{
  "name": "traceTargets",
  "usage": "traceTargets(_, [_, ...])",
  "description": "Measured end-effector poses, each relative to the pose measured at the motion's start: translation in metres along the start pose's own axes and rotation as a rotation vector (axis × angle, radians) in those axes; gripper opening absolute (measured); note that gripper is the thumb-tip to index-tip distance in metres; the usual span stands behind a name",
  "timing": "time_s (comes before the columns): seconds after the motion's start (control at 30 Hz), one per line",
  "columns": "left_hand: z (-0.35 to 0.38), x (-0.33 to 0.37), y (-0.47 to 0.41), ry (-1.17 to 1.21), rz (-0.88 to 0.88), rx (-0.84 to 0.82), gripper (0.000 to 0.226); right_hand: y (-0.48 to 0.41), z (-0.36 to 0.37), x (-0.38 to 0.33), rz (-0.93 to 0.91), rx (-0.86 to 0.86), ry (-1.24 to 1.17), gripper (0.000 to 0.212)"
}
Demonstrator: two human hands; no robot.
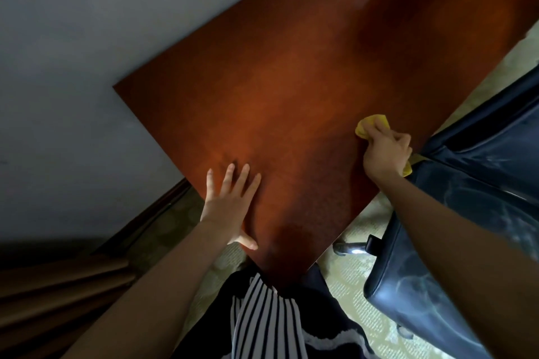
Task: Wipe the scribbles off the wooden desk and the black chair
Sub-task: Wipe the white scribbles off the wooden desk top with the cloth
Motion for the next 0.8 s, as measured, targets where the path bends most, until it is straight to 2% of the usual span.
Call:
traceTargets(0.17, [-0.002, 0.001, 0.0, 0.021, 0.028, -0.019, 0.14, 0.05, 0.025, -0.024, -0.213, -0.012, 0.001, 0.046])
traceTargets(0.27, [-0.004, -0.002, -0.002, 0.147, 0.079, -0.057, 0.134, 0.091, 0.036, -0.044, -0.392, 0.024, -0.015, 0.041])
traceTargets(0.43, [-0.013, -0.023, -0.007, 0.41, 0.092, -0.034, 0.098, 0.154, 0.048, -0.076, -0.614, -0.012, -0.046, 0.036])
traceTargets(0.5, [-0.013, -0.029, -0.007, 0.472, 0.069, -0.018, 0.083, 0.176, 0.061, -0.084, -0.685, -0.092, -0.05, 0.032])
traceTargets(0.6, [-0.008, -0.033, -0.004, 0.523, 0.065, -0.011, 0.075, 0.203, 0.081, -0.087, -0.828, -0.263, -0.09, 0.025])
traceTargets(0.73, [-0.005, -0.03, 0.007, 0.528, 0.105, -0.035, 0.065, 0.215, 0.076, -0.096, -0.964, -0.469, -0.074, 0.032])
traceTargets(0.8, [-0.007, -0.031, 0.015, 0.602, 0.155, -0.074, 0.053, 0.208, 0.058, -0.112, -0.984, -0.494, -0.116, 0.038])
Point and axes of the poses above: each hand's wrist, its own y-axis away from the middle knuckle, its own z-axis out of the palm, x = y × z, the point moved 8 cm from there along -y, towards the middle knuckle, and after that the axes turned 14 degrees about -y, right-handed, at the moved point
